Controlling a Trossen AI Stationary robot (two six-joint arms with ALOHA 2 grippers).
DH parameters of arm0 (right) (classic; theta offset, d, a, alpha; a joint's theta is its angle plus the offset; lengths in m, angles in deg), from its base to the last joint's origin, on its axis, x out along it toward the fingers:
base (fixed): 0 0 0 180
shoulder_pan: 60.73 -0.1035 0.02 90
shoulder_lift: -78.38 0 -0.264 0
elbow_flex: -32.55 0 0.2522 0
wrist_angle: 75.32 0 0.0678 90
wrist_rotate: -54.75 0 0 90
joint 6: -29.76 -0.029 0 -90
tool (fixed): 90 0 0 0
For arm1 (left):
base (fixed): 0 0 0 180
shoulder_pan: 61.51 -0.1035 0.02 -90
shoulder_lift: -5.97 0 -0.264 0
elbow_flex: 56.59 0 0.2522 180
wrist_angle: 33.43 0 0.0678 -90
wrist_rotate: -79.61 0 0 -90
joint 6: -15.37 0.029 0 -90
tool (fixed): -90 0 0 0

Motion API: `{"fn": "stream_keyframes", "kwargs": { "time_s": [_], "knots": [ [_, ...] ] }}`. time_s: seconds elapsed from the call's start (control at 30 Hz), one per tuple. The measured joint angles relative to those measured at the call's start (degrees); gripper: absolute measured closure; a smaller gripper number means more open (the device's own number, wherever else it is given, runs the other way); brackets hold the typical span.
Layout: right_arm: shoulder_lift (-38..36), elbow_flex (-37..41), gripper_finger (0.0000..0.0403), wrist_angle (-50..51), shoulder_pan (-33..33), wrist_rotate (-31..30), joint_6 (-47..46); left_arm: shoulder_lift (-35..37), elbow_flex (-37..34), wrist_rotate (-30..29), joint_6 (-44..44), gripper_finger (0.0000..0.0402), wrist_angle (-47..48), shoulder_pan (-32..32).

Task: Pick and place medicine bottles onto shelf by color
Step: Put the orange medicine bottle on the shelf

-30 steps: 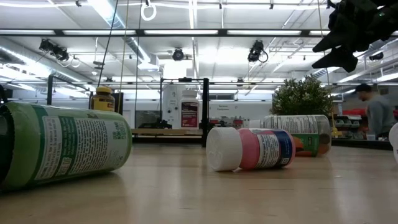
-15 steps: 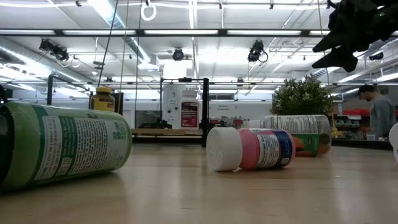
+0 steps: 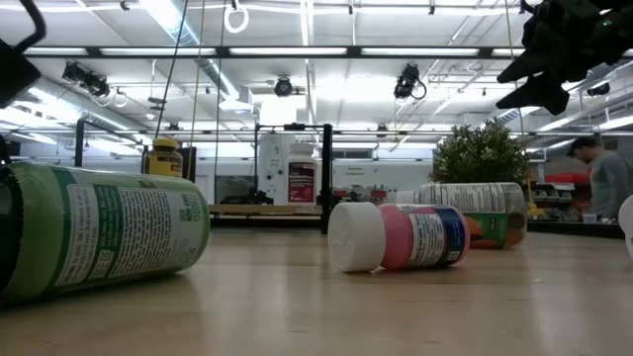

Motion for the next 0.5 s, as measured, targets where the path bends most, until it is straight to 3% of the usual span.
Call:
{"fn": "stream_keyframes", "kwargs": {
  "time_s": [0.5],
  "knots": [
    [0.01,0.0,0.0129,0.0,0.0,0.0,0.13,8.26,0.04,-0.18,-1.68,0.0122,3.58,-6.09]
  ]
}}
